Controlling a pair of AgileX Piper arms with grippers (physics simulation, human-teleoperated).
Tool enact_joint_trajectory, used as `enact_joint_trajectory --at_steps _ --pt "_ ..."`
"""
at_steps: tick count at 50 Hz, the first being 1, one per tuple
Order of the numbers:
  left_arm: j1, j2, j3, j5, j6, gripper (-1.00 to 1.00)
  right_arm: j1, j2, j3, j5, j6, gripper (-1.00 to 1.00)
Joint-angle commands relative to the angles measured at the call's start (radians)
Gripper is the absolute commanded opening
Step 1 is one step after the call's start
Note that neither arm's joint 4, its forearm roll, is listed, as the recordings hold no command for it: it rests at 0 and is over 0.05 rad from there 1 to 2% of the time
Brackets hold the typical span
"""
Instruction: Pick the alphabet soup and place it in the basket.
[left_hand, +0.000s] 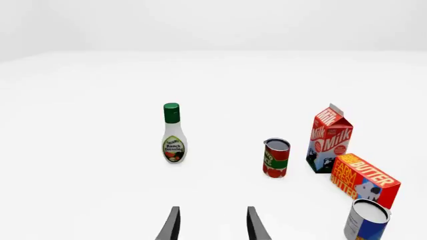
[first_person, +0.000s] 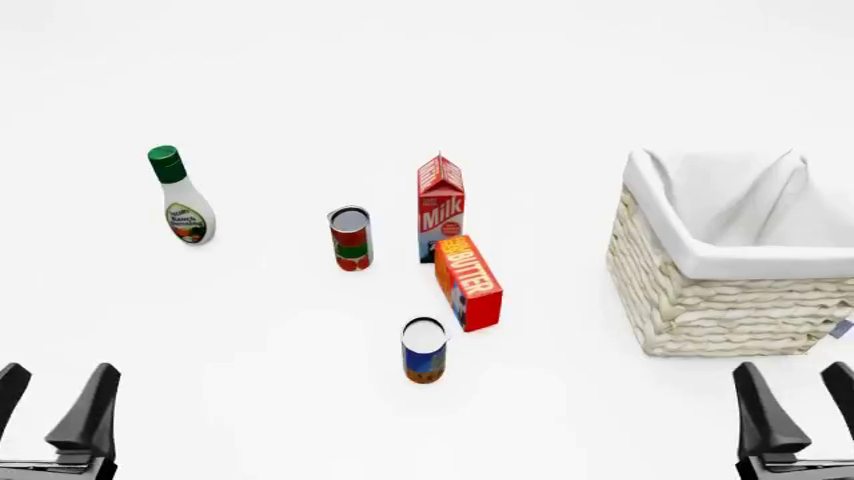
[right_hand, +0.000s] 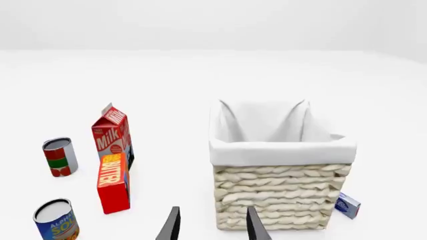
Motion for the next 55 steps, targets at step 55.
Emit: enact_joint_trajectory --at_steps 55 --pt "0.000 0.000 0.000 0.000 0.000 1.00 0.308 -0.011 -0.272 0.148 -0.008 1.00"
